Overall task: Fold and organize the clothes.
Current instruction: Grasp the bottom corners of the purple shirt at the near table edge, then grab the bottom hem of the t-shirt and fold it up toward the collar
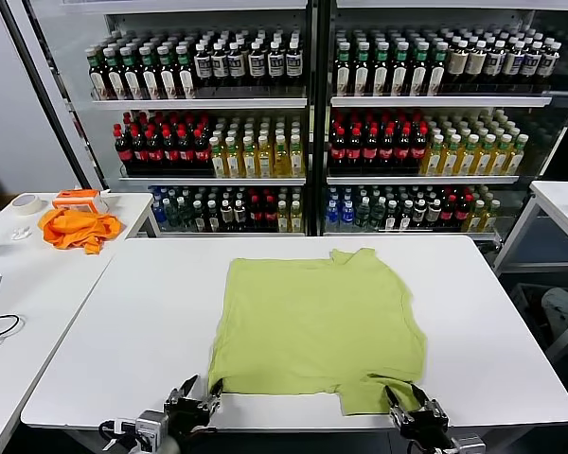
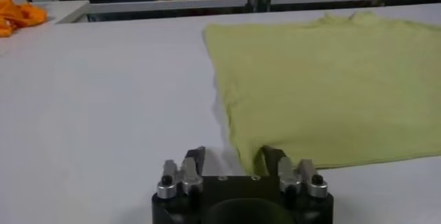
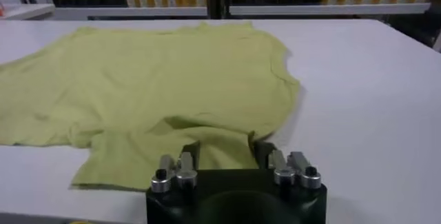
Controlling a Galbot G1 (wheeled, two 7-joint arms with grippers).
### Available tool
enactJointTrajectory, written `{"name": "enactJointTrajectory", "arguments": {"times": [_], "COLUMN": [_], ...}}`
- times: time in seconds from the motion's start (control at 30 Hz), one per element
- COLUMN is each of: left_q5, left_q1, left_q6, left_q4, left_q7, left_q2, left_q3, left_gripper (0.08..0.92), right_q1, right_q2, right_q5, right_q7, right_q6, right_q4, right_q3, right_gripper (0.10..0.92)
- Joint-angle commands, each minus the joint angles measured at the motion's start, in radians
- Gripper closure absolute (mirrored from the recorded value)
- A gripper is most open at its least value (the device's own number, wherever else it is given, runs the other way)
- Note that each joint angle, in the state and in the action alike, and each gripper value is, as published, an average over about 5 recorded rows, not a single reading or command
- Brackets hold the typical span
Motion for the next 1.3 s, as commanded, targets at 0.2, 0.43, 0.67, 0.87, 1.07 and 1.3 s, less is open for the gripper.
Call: {"name": "enactJointTrajectory", "arguments": {"times": [0.2,0.43,0.67,0.87,1.07,1.3], "left_q5": [0.008,-0.013,-0.048,-0.043,-0.043,-0.111], "left_q1": [-0.026,0.006,0.118,0.231,0.326,0.183], "left_q6": [-0.056,-0.053,-0.044,-0.042,-0.043,-0.075], "left_q4": [0.01,-0.058,-0.157,-0.211,-0.254,-0.208], "left_q7": [0.032,0.073,0.089,0.101,0.106,0.154], "left_q2": [-0.003,0.038,0.063,0.079,0.095,0.107], "left_q3": [0.022,-0.06,-0.175,-0.219,-0.248,-0.251], "left_gripper": [0.743,0.91,0.919,0.919,0.919,0.919], "right_q1": [0.013,-0.058,-0.189,-0.274,-0.339,-0.185], "right_q2": [-0.006,-0.046,-0.076,-0.083,-0.095,-0.121], "right_q5": [0.031,0.04,0.054,0.017,0.003,0.06], "right_q7": [-0.035,-0.031,-0.008,-0.01,-0.005,0.02], "right_q6": [0.02,-0.003,-0.024,-0.027,-0.029,-0.059], "right_q4": [0.01,0.129,0.25,0.292,0.34,0.315], "right_q3": [-0.002,0.051,0.105,0.116,0.139,0.123], "right_gripper": [0.854,0.908,0.908,0.908,0.908,0.908]}}
